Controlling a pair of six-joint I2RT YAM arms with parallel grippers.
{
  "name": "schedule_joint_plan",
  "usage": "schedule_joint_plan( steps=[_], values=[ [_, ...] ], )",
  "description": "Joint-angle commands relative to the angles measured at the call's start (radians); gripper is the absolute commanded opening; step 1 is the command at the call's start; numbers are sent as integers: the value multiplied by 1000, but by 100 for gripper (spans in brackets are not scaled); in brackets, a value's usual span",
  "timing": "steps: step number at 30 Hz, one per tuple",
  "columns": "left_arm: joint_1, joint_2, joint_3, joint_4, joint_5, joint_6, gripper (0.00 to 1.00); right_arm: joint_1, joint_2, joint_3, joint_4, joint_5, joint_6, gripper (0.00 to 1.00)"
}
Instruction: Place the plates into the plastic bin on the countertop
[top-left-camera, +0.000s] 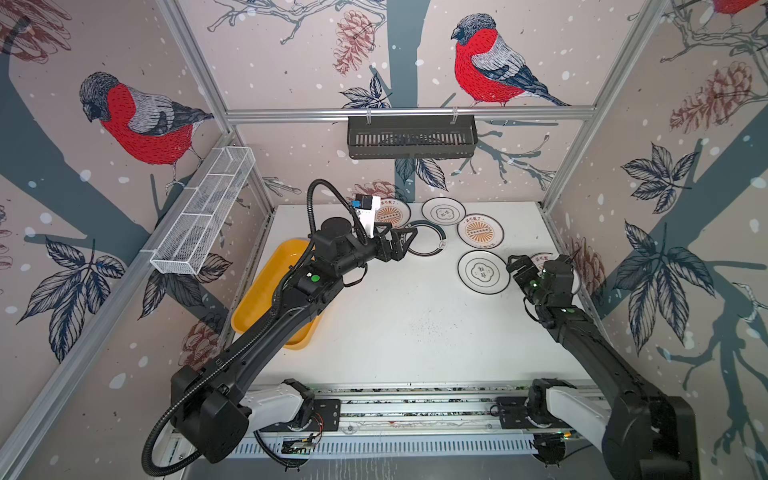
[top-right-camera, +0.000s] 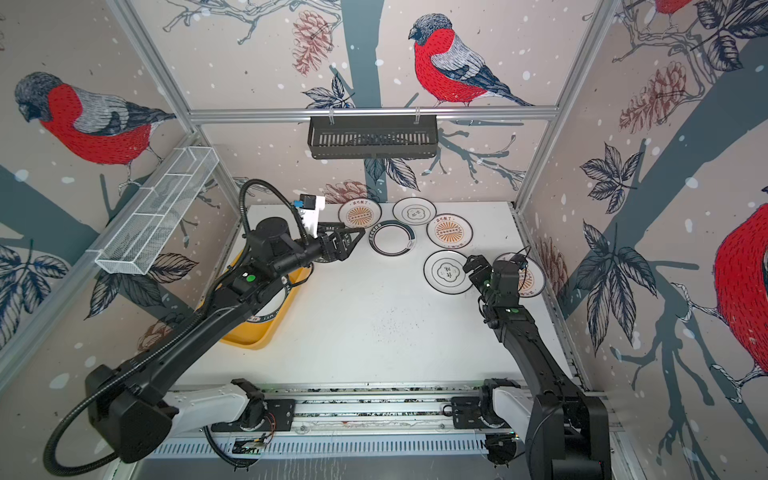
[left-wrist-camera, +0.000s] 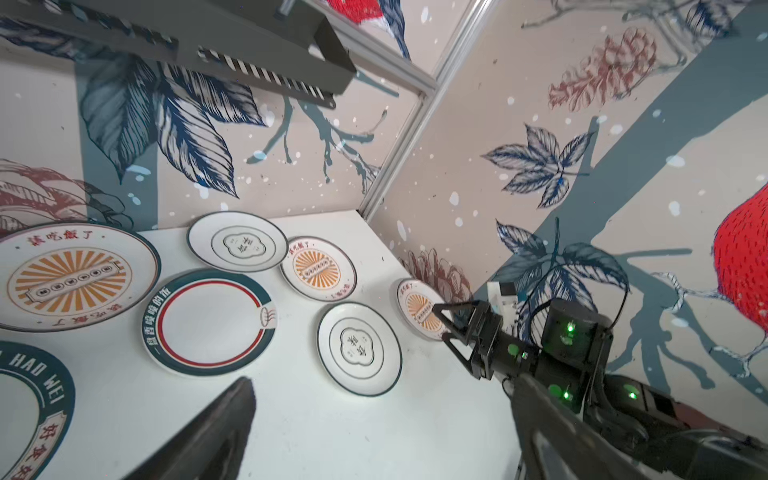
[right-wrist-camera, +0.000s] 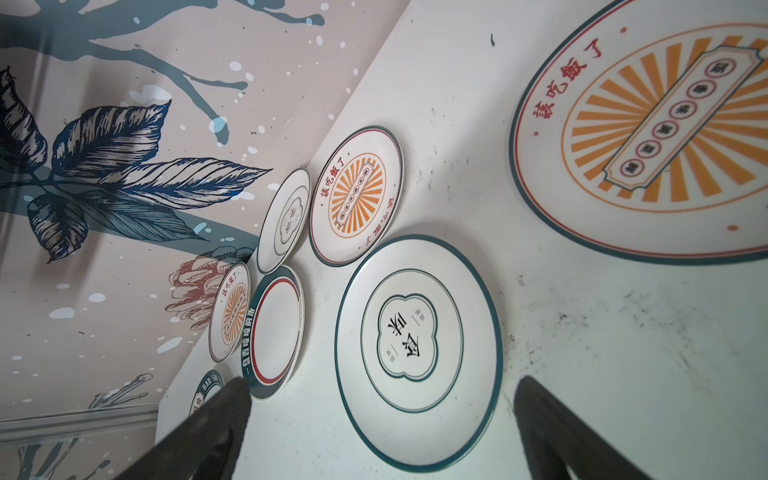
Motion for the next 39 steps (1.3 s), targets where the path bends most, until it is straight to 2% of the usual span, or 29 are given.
schedule_joint_plan(
  steps=[1, 5, 9, 12, 16, 26, 39],
  values=[
    [-1, 53, 11, -17, 138, 70, 96, -21, 19, -10, 43, -78, 4, 100],
    [-17, 112, 16, -6, 161, 102, 96, -73, 49, -49, 121, -209, 8, 100],
    [-69, 133, -10, 7, 133, 217, 96, -108, 116, -79, 194, -324, 4, 100],
    [-68, 124, -66, 28, 118, 207, 96, -116, 172, -80, 213, -390, -2, 97],
    [-85, 104, -146, 105, 129, 188, 96, -102, 227, -82, 232, -390, -35, 94],
    [-100, 147, -134, 109, 225, 152, 96, -91, 264, -141, 306, -416, -21, 88],
    [-149, 214, -125, 133, 307, 100, 96, -96, 363, -185, 462, -438, 21, 87]
  ],
)
